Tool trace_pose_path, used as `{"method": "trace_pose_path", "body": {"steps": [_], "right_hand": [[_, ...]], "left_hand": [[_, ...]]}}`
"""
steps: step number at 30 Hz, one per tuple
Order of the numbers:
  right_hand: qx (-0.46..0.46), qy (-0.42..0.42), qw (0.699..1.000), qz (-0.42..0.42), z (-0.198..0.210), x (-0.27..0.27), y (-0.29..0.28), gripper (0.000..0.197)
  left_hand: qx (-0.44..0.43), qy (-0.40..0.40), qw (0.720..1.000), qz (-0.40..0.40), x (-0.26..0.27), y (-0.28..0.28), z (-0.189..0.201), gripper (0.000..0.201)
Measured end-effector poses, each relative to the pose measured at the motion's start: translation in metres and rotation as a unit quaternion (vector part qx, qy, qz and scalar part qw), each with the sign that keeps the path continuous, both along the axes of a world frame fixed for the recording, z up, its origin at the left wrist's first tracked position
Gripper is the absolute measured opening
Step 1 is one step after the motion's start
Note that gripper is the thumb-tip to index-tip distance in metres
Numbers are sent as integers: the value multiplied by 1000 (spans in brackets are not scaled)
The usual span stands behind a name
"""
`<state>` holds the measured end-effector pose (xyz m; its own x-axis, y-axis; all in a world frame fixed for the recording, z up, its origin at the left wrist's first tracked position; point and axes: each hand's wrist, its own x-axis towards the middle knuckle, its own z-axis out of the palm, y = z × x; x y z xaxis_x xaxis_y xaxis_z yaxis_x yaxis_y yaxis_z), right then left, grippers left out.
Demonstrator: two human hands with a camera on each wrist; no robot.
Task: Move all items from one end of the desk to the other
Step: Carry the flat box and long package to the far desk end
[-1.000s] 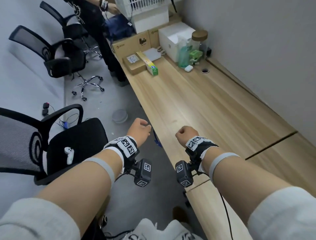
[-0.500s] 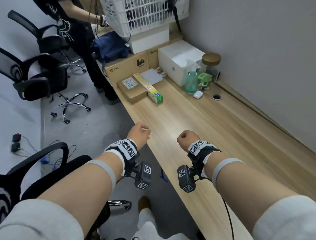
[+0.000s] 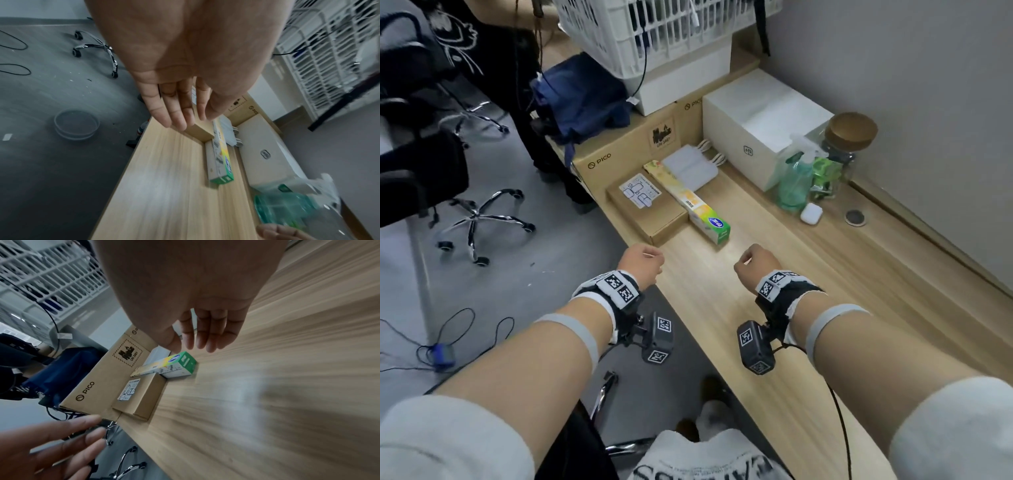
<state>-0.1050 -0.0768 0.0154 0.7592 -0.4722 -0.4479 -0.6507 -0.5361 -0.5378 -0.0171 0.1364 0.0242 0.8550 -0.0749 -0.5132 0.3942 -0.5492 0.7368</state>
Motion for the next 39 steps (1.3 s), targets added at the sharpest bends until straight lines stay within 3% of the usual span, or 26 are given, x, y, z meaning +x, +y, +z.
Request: {"method": "trace_pose_path", "body": {"steps": [5,11,14,17,20,28,34,37,39], "right_hand": [[-52,-5,998,27,-15,67,-1,36],[-71,3,997,32,-32,122,6,42],[-125,16,990,58,-40,143,8,44],[-148,27,984,96,-52,162,13,45],[-135,36,984,109,-66,180,18,47],[-130,40,979,150,-74,187,19,51],[-128,67,976,162,-71,176,35,50],[-125,91,973,174,-68,163,41,51],[-129,99,968,189,-66,153,45,51]], "left_hand": [[15,28,999,24,42,5,-20,5],[32,64,996,59,72,4,-48,37],[40,81,993,73,95,1,-66,47],[65,68,993,71,116,-3,-74,72],[72,53,993,81,131,-5,-85,79],[135,32,987,84,141,0,-91,104],[135,115,980,92,136,17,-87,115],[113,181,973,84,134,31,-99,131],[114,206,971,47,121,36,-88,118]]}}
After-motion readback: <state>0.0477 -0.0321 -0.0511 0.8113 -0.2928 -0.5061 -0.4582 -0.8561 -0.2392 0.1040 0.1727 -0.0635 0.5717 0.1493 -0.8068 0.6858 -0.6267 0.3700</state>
